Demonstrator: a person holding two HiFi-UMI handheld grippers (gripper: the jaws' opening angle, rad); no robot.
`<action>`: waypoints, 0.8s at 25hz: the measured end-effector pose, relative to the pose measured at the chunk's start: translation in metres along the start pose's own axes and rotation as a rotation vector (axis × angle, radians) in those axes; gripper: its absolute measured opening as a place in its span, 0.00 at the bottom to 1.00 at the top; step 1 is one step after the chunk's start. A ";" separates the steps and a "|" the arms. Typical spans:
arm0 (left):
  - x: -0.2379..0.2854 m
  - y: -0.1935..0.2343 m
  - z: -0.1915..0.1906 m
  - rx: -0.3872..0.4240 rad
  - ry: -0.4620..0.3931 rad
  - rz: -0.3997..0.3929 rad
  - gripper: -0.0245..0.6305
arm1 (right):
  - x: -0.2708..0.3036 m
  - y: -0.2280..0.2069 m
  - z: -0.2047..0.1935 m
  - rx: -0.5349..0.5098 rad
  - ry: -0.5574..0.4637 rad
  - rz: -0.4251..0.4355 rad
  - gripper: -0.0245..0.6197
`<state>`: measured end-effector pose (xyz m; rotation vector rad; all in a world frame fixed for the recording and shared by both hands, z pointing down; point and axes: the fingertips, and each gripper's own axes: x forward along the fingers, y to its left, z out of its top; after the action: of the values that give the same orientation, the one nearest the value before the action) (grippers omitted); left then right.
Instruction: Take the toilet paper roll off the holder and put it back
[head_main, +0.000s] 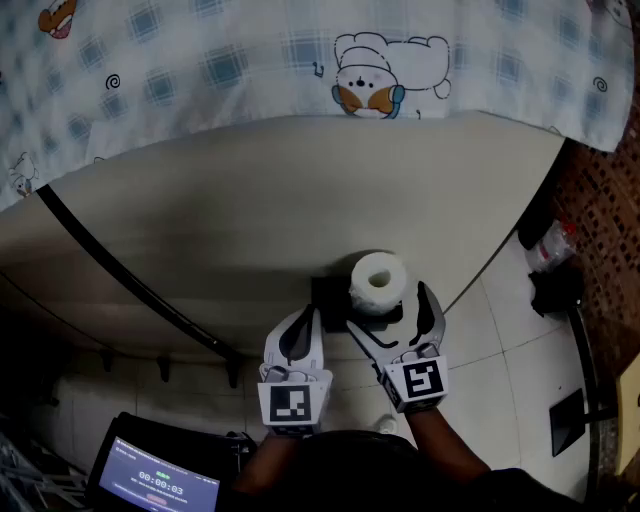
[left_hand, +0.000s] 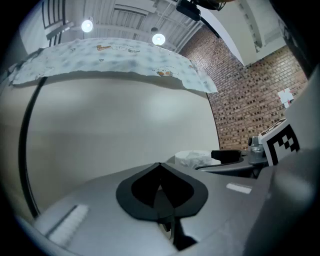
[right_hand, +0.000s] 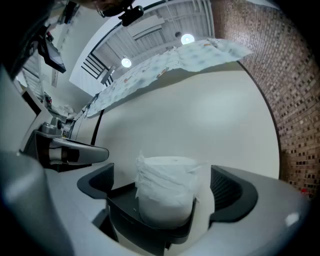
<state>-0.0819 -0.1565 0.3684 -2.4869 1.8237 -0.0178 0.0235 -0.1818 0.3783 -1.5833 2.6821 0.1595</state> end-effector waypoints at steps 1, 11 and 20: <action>0.001 0.002 0.001 -0.006 -0.001 0.003 0.06 | 0.004 -0.001 -0.001 -0.002 0.006 0.002 0.95; 0.011 0.024 -0.003 -0.015 0.015 0.038 0.06 | 0.038 -0.008 -0.016 0.005 0.070 0.014 0.95; 0.018 0.032 -0.006 -0.019 0.027 0.050 0.07 | 0.049 -0.009 -0.015 -0.050 0.081 0.025 0.78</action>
<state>-0.1077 -0.1837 0.3725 -2.4644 1.9044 -0.0319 0.0077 -0.2301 0.3888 -1.6038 2.7816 0.1671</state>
